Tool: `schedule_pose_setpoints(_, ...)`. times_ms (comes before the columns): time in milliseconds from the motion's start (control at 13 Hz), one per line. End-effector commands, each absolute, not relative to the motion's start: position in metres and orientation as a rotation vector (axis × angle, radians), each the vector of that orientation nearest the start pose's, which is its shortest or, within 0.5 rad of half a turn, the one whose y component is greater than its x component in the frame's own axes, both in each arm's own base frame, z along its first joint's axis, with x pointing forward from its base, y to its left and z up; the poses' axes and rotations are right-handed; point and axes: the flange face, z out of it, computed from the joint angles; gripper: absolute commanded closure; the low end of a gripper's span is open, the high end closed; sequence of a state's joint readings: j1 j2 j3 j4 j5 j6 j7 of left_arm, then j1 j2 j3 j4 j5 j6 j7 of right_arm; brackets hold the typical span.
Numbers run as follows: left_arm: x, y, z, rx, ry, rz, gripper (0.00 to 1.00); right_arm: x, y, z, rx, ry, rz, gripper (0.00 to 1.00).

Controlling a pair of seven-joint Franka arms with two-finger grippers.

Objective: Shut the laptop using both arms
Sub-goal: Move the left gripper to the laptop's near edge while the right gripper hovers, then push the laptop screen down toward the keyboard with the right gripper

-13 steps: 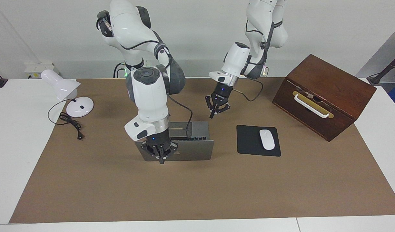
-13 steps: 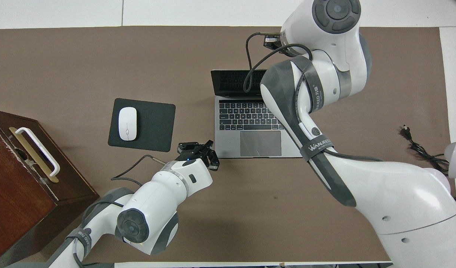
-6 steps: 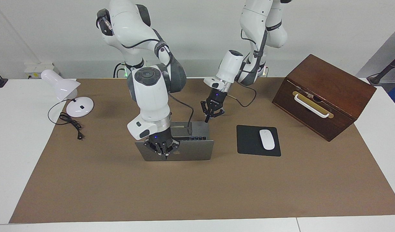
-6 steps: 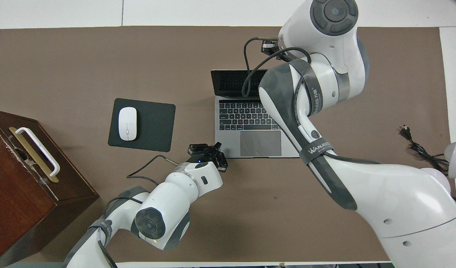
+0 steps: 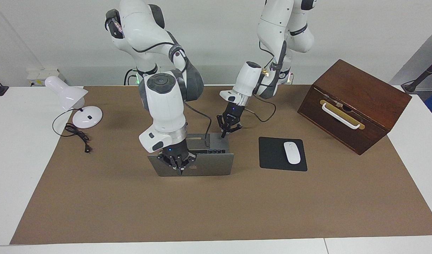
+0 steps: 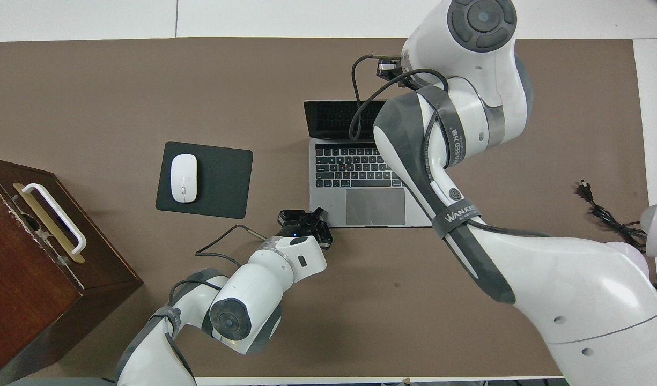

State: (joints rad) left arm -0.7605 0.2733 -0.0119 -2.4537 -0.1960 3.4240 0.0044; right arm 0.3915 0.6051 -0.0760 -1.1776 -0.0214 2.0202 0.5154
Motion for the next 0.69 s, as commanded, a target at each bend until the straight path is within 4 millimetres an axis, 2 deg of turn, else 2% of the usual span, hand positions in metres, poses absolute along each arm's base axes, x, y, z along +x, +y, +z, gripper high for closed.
schedule_pose_setpoints(0,0.394,-0.359,0.263,-3.083,0.936,-1.109,1.0,0.7,0.245,0.465,-3.069,0.304,-0.327,1.0)
schedule_pose_setpoints(231,0.394,-0.359,0.261,-3.064,0.969,-1.104,1.0,0.696,0.247,0.466,-3.08,0.302,-0.279,1.0)
schedule_pose_setpoints(615,0.396,-0.351,0.253,-3.013,1.036,-1.088,1.0,0.676,0.247,0.471,-3.041,0.342,-0.015,1.0)
